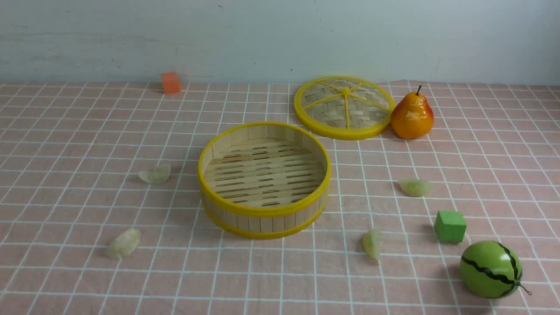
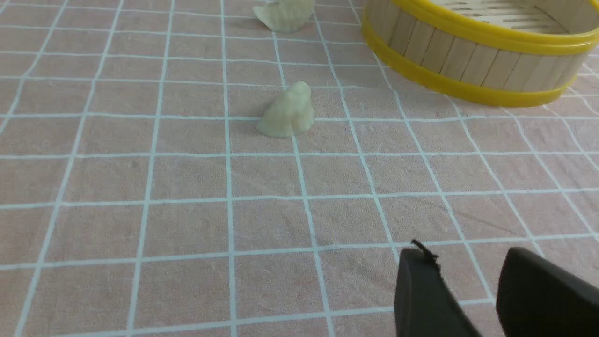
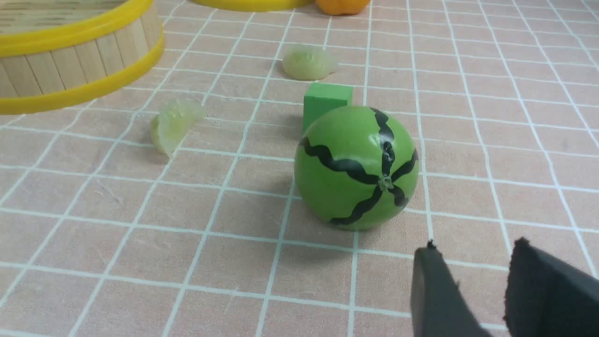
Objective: Put the dumplings into the steamer on the table with the pink tablecloth.
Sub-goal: 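Reach for and grasp a dumpling on the table with the left gripper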
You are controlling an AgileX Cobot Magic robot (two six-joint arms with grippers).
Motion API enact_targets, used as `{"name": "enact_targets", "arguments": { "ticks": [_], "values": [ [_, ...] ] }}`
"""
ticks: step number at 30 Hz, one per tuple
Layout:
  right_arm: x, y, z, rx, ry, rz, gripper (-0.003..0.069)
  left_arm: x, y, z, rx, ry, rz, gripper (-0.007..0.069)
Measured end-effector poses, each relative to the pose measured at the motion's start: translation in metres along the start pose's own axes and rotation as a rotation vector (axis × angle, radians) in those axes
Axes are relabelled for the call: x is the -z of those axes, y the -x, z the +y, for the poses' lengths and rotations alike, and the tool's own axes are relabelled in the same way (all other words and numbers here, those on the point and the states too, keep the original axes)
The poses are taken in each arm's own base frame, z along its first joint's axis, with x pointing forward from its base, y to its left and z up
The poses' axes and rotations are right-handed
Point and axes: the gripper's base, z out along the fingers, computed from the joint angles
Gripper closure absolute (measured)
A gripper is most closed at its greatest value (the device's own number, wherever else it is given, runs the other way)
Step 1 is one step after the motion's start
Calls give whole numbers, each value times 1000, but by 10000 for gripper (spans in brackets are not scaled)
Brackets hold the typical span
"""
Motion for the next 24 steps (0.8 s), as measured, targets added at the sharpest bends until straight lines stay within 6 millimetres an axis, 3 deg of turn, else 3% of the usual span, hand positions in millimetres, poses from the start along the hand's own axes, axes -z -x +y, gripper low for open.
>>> {"name": "enact_targets", "arguments": {
  "ticks": [24],
  "values": [
    [0, 0, 0, 0, 0, 0, 420, 0, 1, 2, -43, 17, -6, 386]
  ]
}}
